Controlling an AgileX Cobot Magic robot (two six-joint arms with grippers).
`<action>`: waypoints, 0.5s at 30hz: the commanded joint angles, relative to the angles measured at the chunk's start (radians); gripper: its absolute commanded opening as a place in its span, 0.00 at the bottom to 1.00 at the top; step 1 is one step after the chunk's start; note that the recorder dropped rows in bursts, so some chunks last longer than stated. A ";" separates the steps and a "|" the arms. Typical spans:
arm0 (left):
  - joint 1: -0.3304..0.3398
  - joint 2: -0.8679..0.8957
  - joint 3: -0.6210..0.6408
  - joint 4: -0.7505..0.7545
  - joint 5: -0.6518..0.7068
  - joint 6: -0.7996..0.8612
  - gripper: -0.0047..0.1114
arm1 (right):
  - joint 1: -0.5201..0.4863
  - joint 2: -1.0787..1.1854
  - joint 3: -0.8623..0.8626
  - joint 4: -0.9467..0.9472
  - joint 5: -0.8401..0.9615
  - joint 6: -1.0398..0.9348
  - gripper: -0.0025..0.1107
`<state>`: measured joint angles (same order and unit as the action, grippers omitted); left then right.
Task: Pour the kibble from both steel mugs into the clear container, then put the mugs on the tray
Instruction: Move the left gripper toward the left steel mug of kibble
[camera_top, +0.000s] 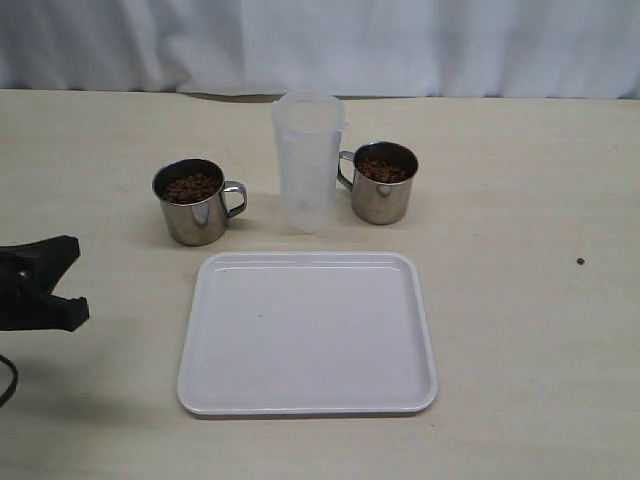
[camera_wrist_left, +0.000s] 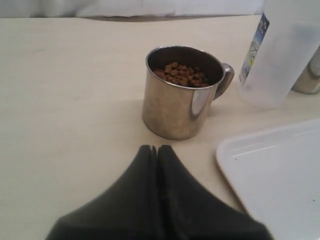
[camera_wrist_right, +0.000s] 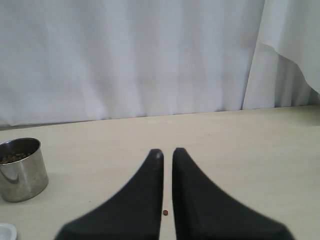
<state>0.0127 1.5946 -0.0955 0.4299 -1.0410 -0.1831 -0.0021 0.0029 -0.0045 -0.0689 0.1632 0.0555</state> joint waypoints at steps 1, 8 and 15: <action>-0.002 0.209 -0.074 0.040 -0.115 0.062 0.04 | -0.006 -0.003 0.005 0.003 -0.004 -0.004 0.07; -0.002 0.360 -0.235 0.250 -0.116 0.062 0.04 | -0.006 -0.003 0.005 0.003 -0.004 -0.004 0.07; -0.002 0.360 -0.295 0.238 0.030 0.129 0.04 | -0.006 -0.003 0.005 0.003 -0.004 -0.004 0.07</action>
<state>0.0127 1.9505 -0.3704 0.6636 -1.0876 -0.0780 -0.0021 0.0029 -0.0045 -0.0689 0.1632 0.0555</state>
